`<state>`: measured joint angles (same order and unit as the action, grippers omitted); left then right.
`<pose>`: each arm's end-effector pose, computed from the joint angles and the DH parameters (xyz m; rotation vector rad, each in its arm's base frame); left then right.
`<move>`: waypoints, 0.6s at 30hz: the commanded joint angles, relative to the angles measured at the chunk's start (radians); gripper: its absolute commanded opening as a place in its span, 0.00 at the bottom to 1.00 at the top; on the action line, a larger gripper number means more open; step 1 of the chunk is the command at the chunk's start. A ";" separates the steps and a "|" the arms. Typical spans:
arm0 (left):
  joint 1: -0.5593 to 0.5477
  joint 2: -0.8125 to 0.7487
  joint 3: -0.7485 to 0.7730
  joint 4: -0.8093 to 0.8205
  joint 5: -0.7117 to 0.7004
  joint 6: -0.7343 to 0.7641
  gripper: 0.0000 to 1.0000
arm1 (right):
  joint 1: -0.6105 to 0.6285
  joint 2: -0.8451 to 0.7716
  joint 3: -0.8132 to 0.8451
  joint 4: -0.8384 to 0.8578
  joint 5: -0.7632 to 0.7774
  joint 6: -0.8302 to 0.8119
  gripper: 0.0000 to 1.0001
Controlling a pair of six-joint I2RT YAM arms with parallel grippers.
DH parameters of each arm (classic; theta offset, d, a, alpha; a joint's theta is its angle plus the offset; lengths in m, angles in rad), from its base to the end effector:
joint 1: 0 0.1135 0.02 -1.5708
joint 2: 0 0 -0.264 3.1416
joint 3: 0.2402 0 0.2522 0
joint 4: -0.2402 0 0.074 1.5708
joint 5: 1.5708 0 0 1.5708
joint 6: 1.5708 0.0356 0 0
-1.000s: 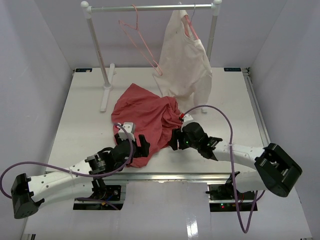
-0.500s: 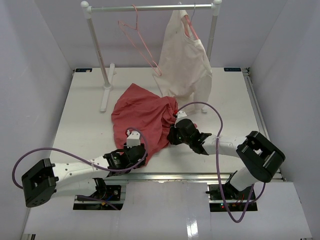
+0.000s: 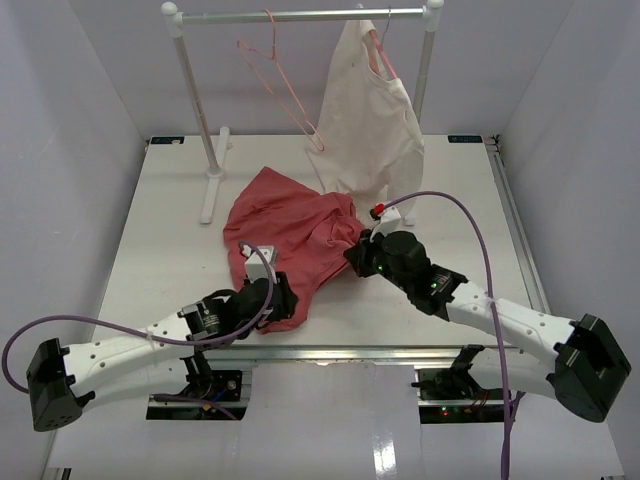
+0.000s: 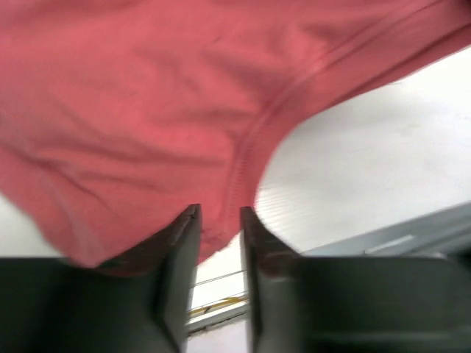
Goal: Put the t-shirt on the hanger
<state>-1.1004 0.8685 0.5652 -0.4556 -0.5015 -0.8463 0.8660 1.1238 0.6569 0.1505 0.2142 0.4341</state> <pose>0.0957 -0.1505 0.2267 0.0394 2.2609 -0.4749 0.1710 0.1894 0.2610 -0.2670 1.9201 0.6824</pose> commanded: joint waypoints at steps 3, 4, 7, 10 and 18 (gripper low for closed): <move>0.002 0.081 0.003 -0.013 0.145 -0.076 0.88 | 0.008 -0.095 0.013 -0.088 0.043 -0.012 0.08; 0.002 0.118 -0.001 -0.005 0.160 -0.076 0.90 | 0.008 -0.101 0.001 -0.078 0.030 -0.007 0.08; 0.001 0.207 -0.009 -0.005 0.152 -0.070 0.89 | 0.008 -0.116 -0.021 -0.057 0.006 -0.002 0.08; -0.004 0.241 -0.024 0.001 0.150 -0.080 0.87 | 0.008 -0.137 -0.033 -0.060 0.025 -0.007 0.08; -0.009 0.303 -0.038 0.024 0.096 -0.061 0.58 | 0.008 -0.182 -0.050 -0.065 0.058 -0.018 0.08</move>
<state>-1.1038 1.1507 0.5323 -0.4572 -0.3740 -0.9123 0.8673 0.9706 0.6167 0.0525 0.2377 0.4335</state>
